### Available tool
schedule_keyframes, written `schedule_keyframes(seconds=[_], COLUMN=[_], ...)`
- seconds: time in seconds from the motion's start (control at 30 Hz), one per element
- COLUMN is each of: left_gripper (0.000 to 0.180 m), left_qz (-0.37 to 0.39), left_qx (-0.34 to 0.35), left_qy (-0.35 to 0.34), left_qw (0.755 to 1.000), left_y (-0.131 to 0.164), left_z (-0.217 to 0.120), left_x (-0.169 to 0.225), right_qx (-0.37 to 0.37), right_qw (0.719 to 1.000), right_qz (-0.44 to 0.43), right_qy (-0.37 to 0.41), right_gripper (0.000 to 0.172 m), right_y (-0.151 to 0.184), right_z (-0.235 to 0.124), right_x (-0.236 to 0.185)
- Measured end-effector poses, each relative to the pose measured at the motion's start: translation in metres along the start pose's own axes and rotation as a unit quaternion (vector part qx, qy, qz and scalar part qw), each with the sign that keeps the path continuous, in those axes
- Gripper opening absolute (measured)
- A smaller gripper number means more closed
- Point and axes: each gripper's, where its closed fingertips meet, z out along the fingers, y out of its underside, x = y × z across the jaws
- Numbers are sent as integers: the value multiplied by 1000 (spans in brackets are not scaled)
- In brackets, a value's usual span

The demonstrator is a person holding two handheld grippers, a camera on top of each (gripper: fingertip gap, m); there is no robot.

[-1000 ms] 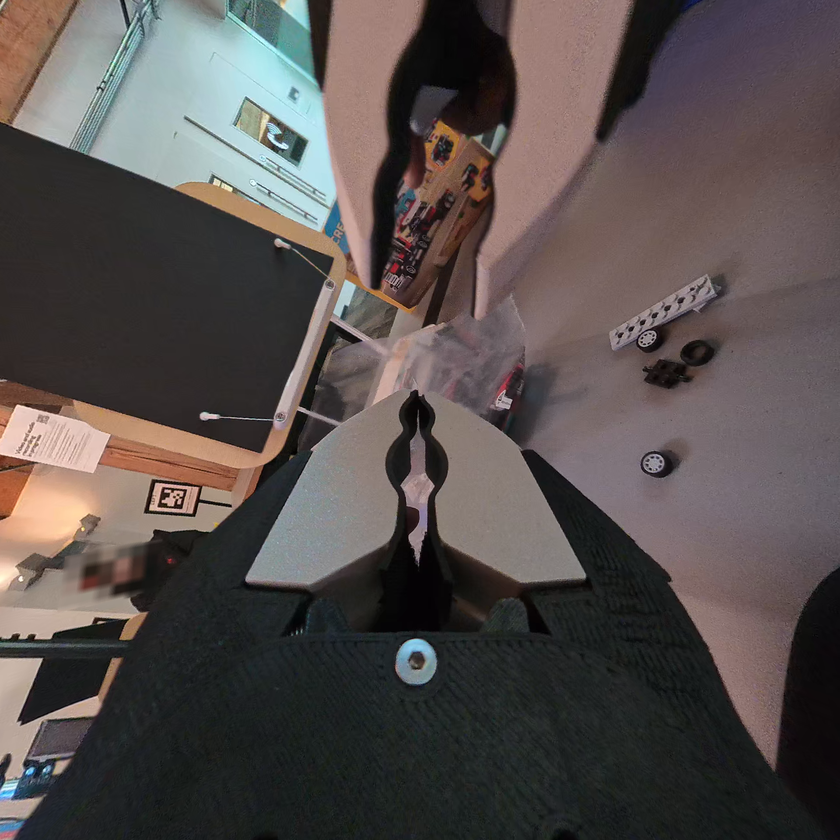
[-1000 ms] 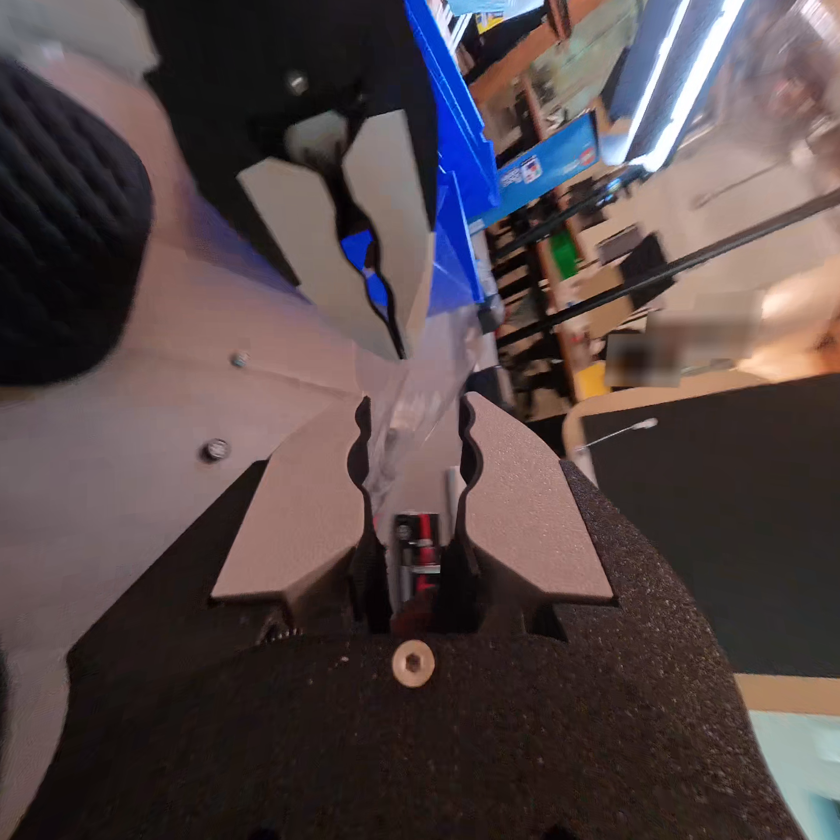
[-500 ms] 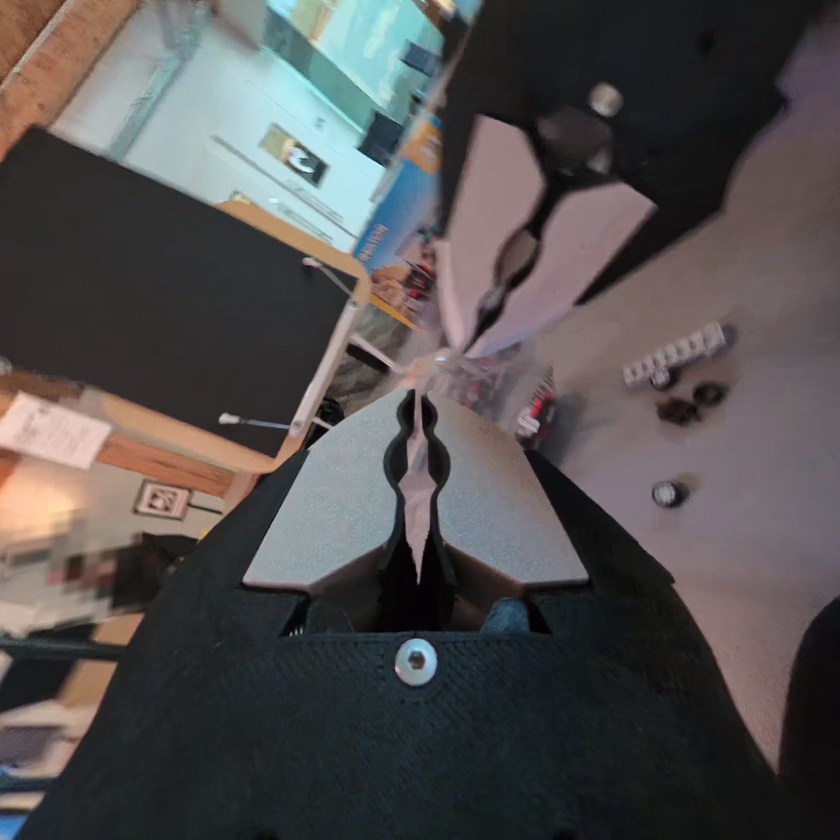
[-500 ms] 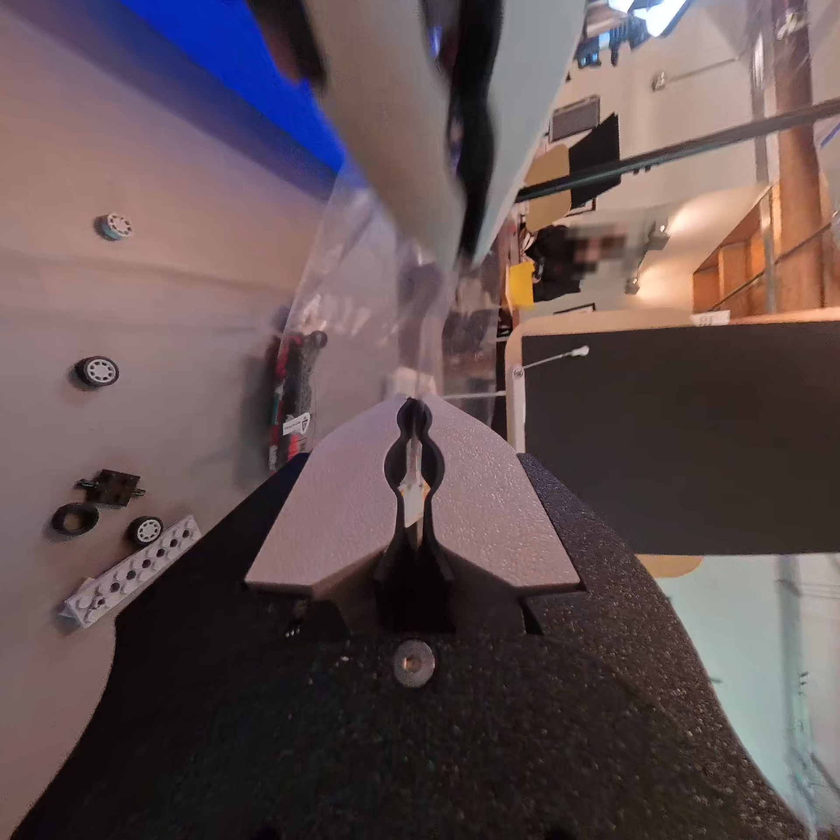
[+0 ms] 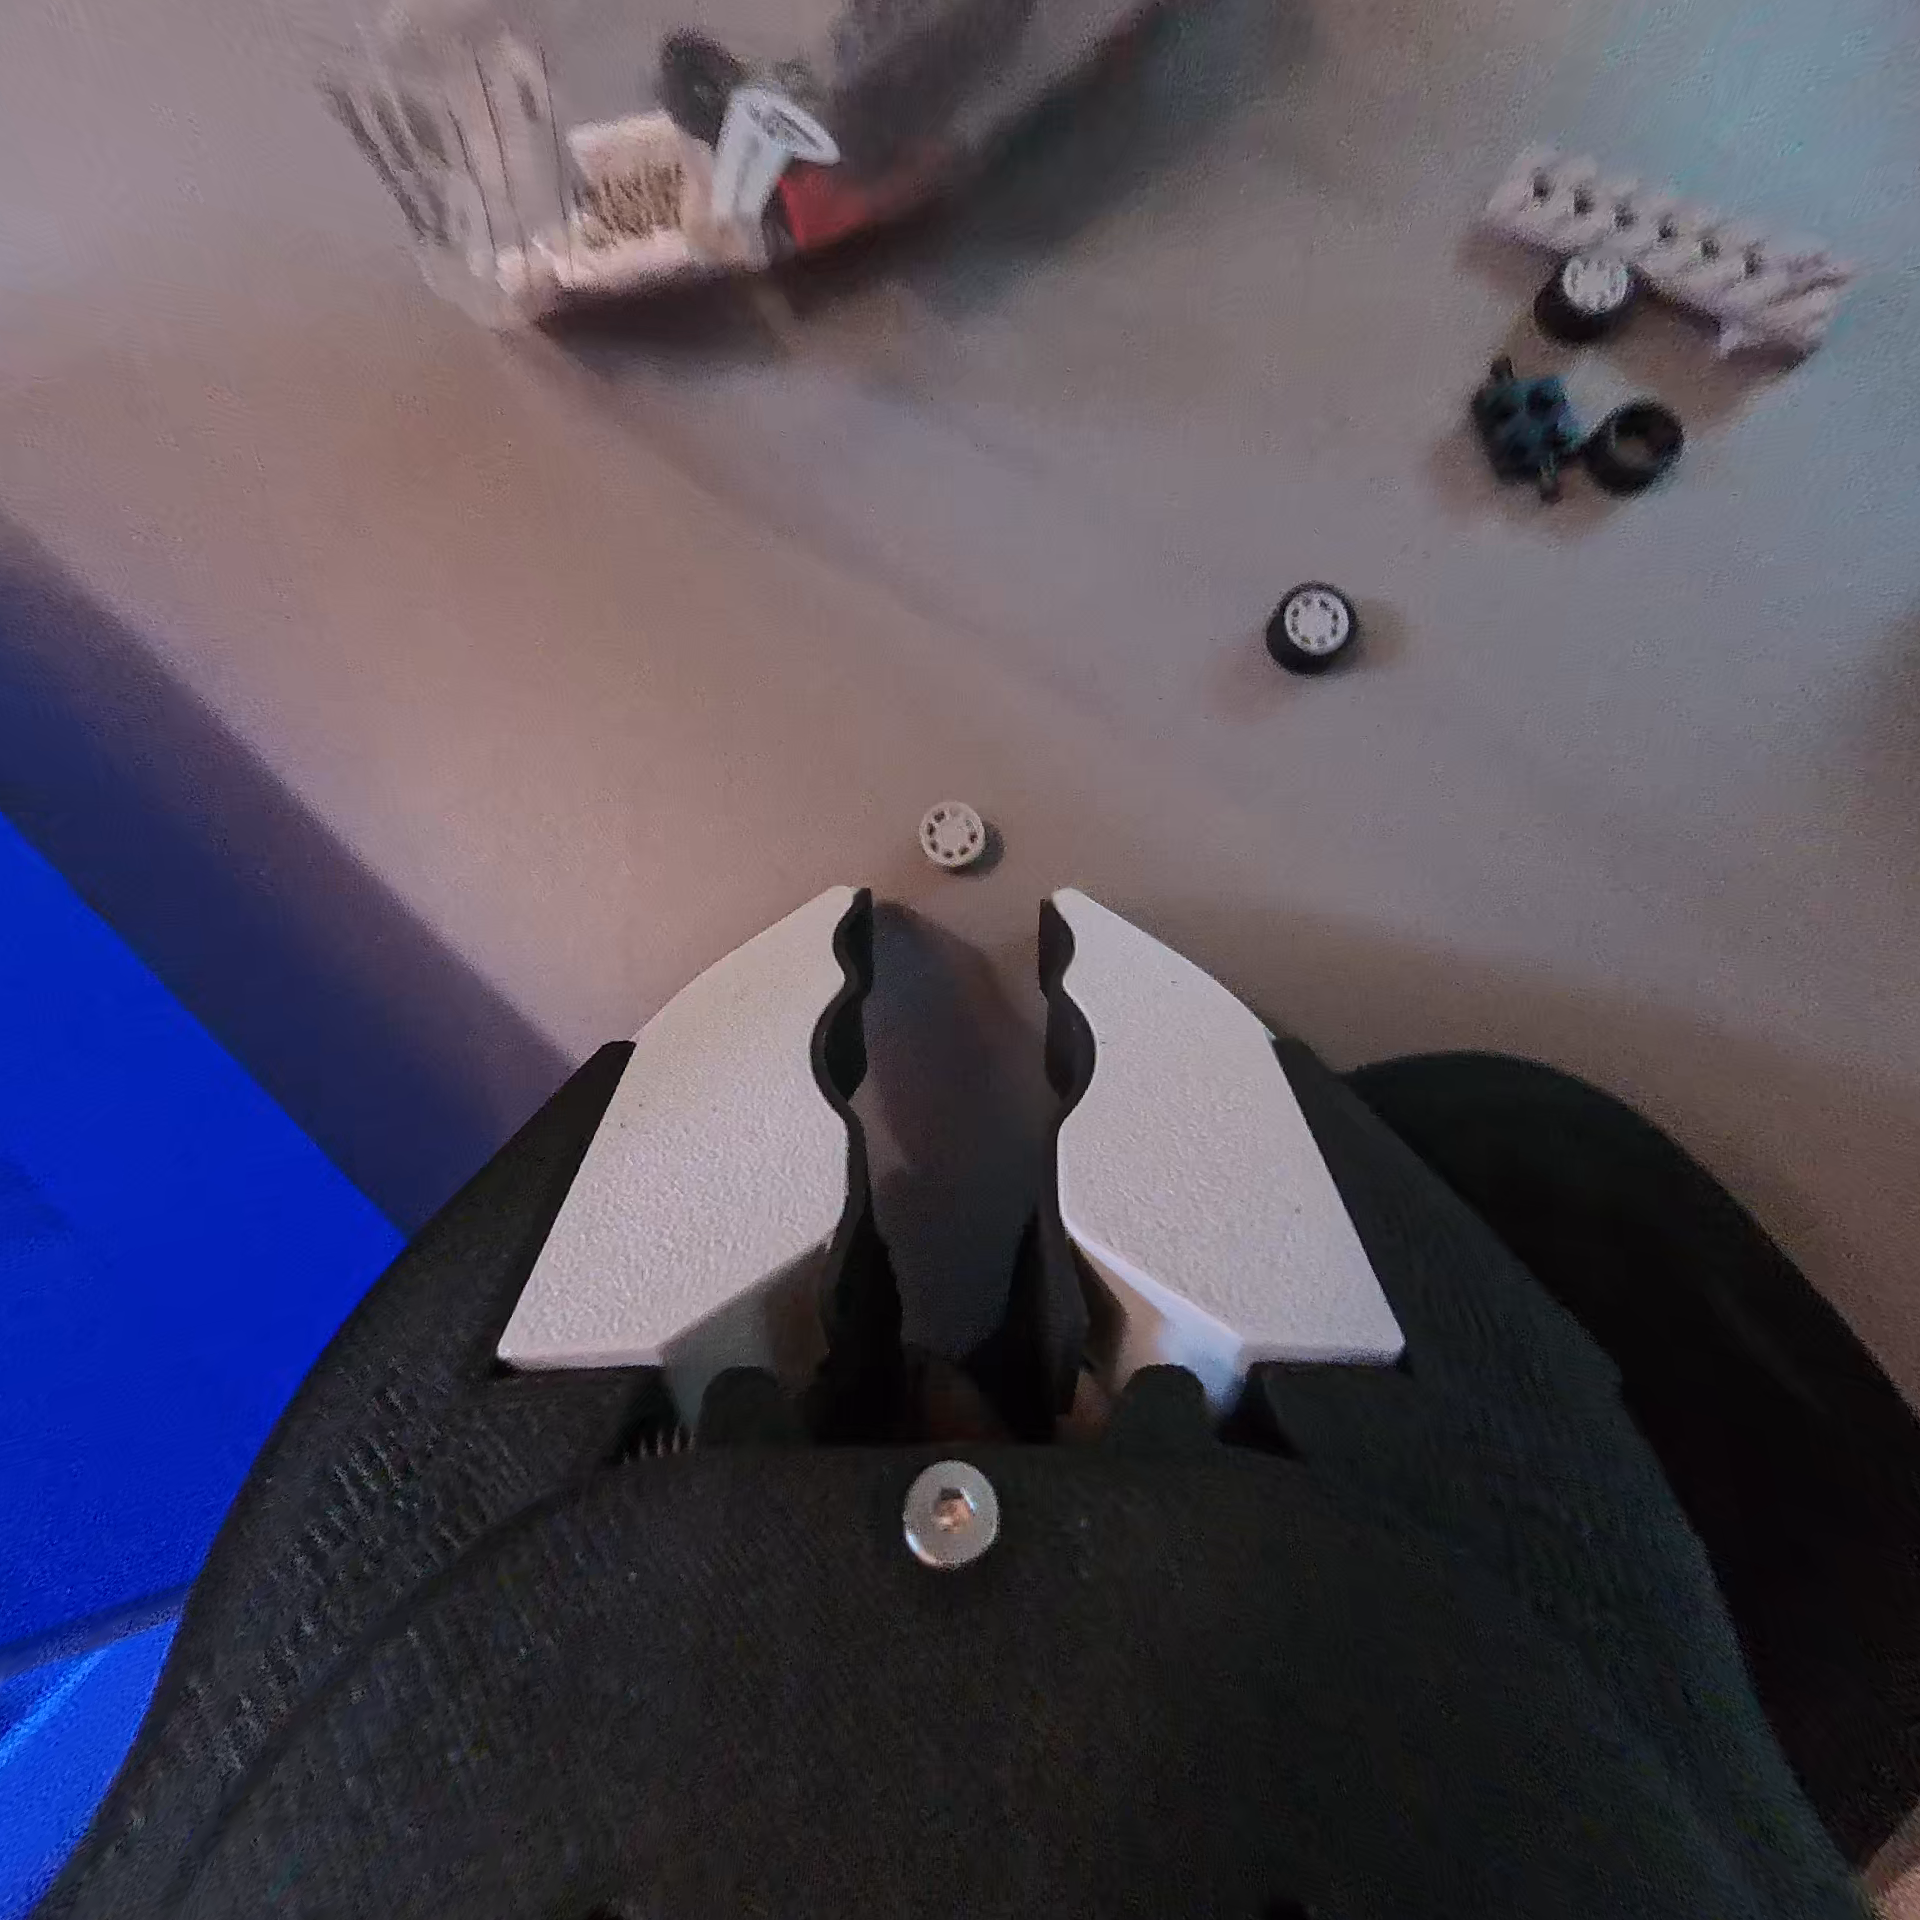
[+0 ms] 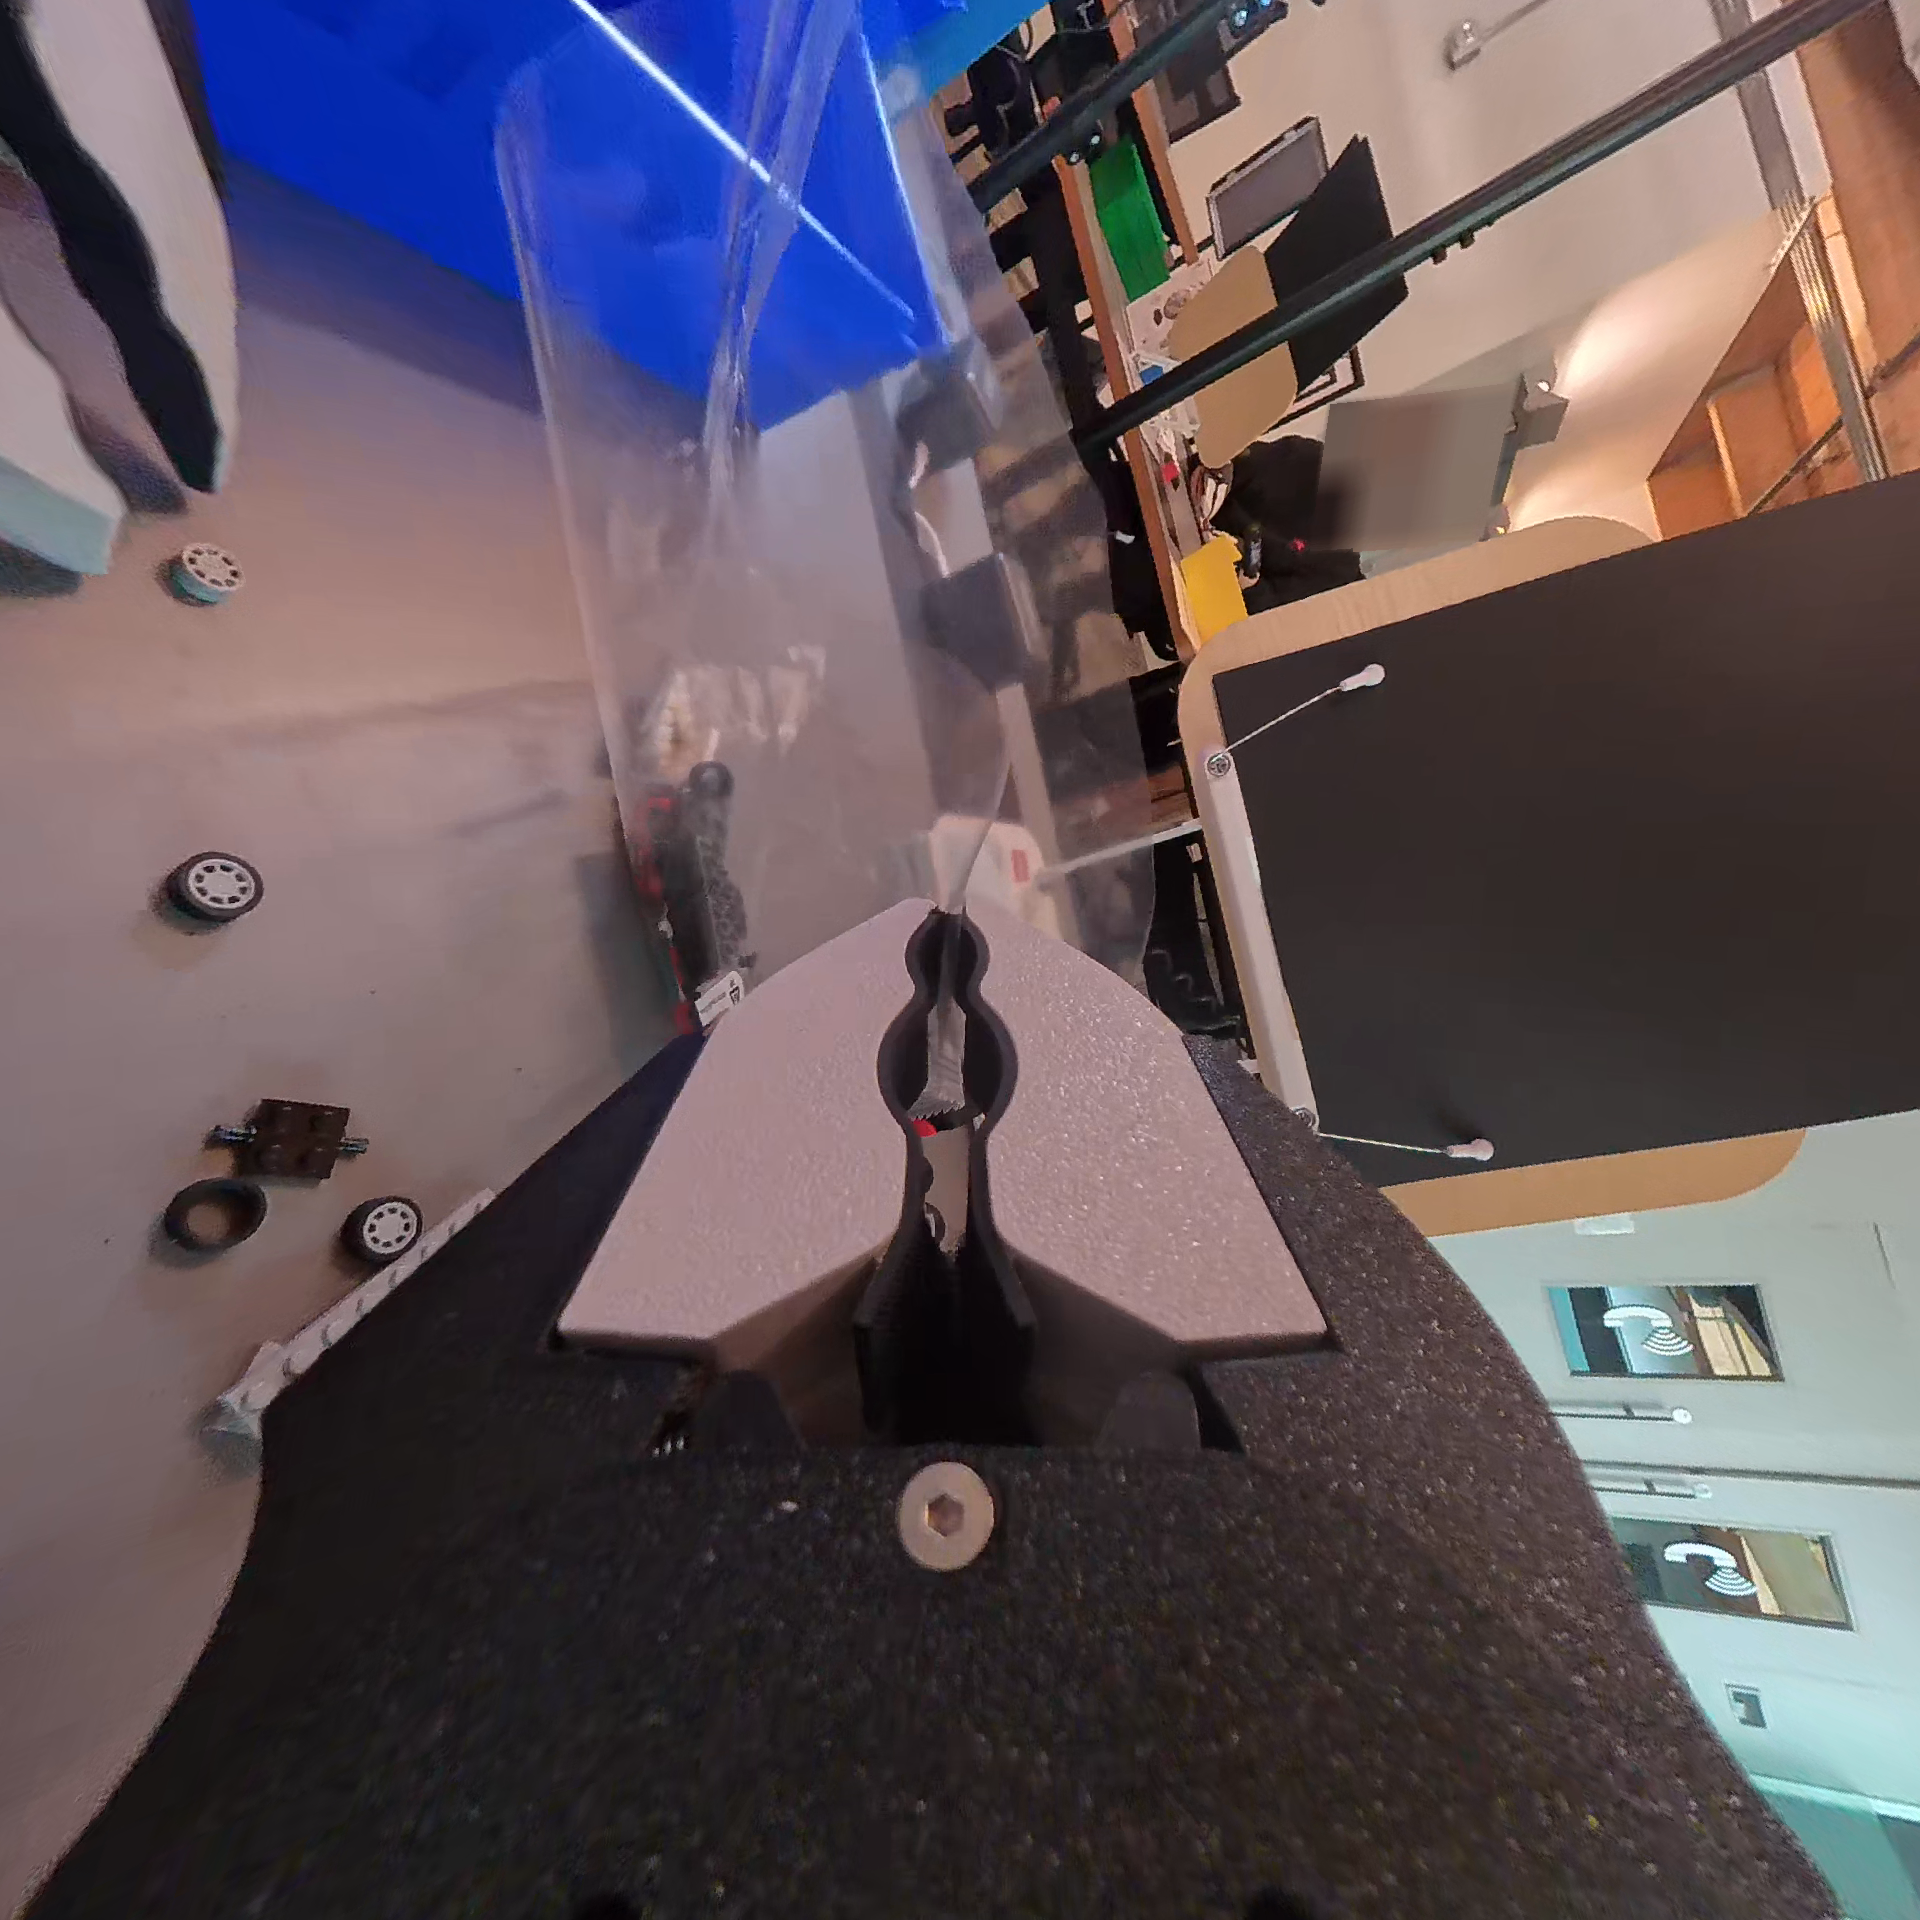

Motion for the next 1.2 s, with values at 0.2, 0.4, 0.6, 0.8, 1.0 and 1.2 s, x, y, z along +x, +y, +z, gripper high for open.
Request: schedule_keyframes(seconds=[0.2, 0.4, 0.6, 0.8, 1.0, 1.2], left_gripper=[23, 12, 11, 12, 20, 30], left_qz=[-3, 41, 114, 122, 136, 149], left_qx=[9, 45, 368, 320, 225, 220], left_qy=[17, -6, 156, 63, 15, 0], left_qw=[1000, 998, 910, 937, 965, 964], left_y=[-11, -24, -101, -131, -123, -124], left_z=[6, 0, -149, -138, -115, -120], left_x=[0, -4, 60, 38, 26, 21], right_qx=[3, 4, 10, 17, 25, 26], right_qw=[1000, 1000, 999, 998, 998, 999], right_qz=[0, -7, -29, -56, -46, -38], right_qy=[1, 0, -13, -18, -20, -19], right_gripper=[1, 1, 1, 1, 1, 1], right_y=[-1, -2, -10, -24, -31, -33], right_z=[-1, -2, 1, -1, -5, -6], right_x=[-1, -4, -14, -23, -22, -18])
